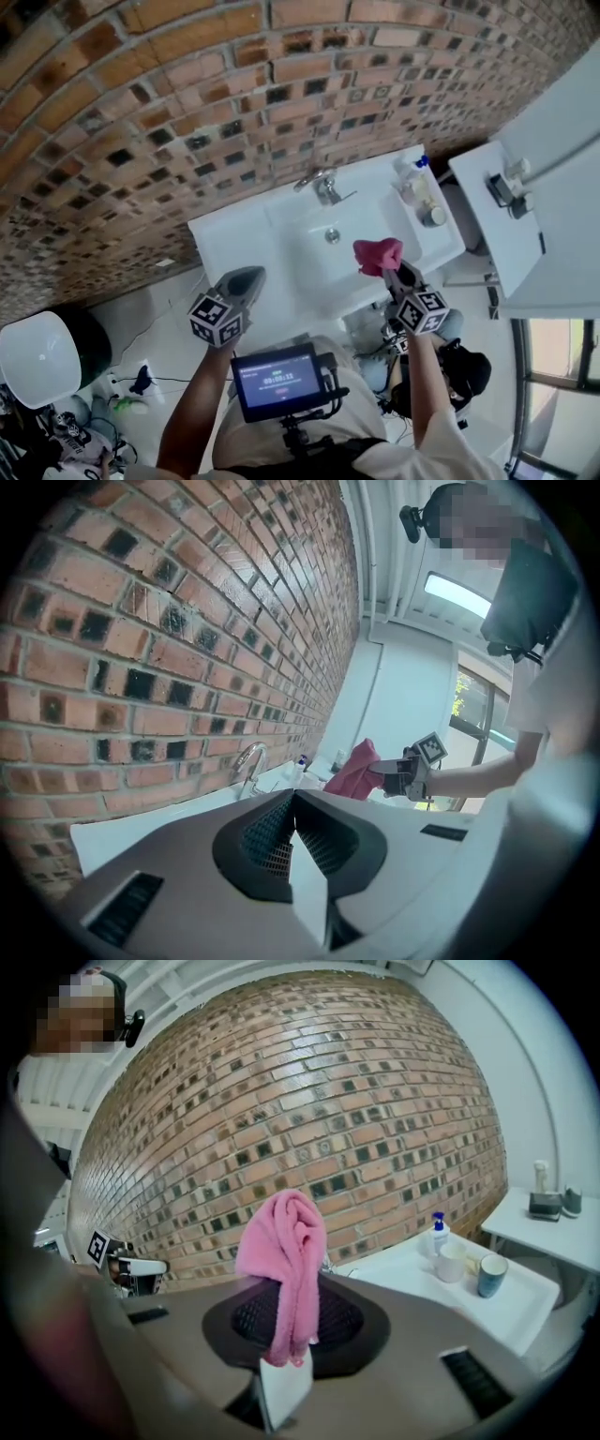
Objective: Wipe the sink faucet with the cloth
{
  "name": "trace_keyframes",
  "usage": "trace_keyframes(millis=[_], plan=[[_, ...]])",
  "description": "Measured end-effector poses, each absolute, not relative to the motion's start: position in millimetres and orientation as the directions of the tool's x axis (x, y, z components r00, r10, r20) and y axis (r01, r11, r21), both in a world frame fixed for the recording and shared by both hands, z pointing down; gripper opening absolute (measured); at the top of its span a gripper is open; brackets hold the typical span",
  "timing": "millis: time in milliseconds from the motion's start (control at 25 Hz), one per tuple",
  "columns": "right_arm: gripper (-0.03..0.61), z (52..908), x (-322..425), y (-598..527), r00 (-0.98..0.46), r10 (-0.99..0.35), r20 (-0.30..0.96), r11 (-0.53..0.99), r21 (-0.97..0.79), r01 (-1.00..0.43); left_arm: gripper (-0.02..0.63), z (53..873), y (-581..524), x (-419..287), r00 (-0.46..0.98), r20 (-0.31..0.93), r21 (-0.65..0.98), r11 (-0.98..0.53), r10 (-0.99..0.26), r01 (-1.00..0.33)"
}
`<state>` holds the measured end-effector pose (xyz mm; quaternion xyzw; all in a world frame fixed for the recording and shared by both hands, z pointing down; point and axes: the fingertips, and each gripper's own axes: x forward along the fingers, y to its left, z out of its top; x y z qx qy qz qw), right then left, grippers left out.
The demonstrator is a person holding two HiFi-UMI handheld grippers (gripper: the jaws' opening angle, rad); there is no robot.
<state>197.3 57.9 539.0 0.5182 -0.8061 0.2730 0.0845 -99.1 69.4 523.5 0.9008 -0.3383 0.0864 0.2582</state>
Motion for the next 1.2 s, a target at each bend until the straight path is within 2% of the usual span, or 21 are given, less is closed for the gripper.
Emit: trace_keyframes(millis=[320, 600, 840, 1200], plan=[[0.072, 516.5, 167.8, 80.8, -0.367, -0.815, 0.449, 0.233, -0.327, -0.916, -0.015, 518.1, 82.5, -113.1, 0.817, 0.266, 0.429, -0.696, -0.511, -0.575], [0.074, 506.7, 158.0, 75.1, -0.311, -0.816, 0.487, 0.212, -0.248, -0.945, -0.015, 522.2, 89.4, -122.3, 0.822, 0.212, 0.496, -0.667, -0.528, -0.556], [0.078, 504.8, 179.7, 27.7, -0.322, -0.823, 0.469, 0.228, -0.246, -0.942, -0.015, 535.0, 87.3, -113.7, 0.809, 0.274, 0.502, -0.64, -0.52, -0.581], [0.078, 540.8, 212.9, -96.4, -0.361, -0.809, 0.463, 0.26, -0.27, -0.927, -0.015, 529.9, 40.2, -114.5, 0.735, 0.36, 0.437, -0.592, -0.575, -0.677]])
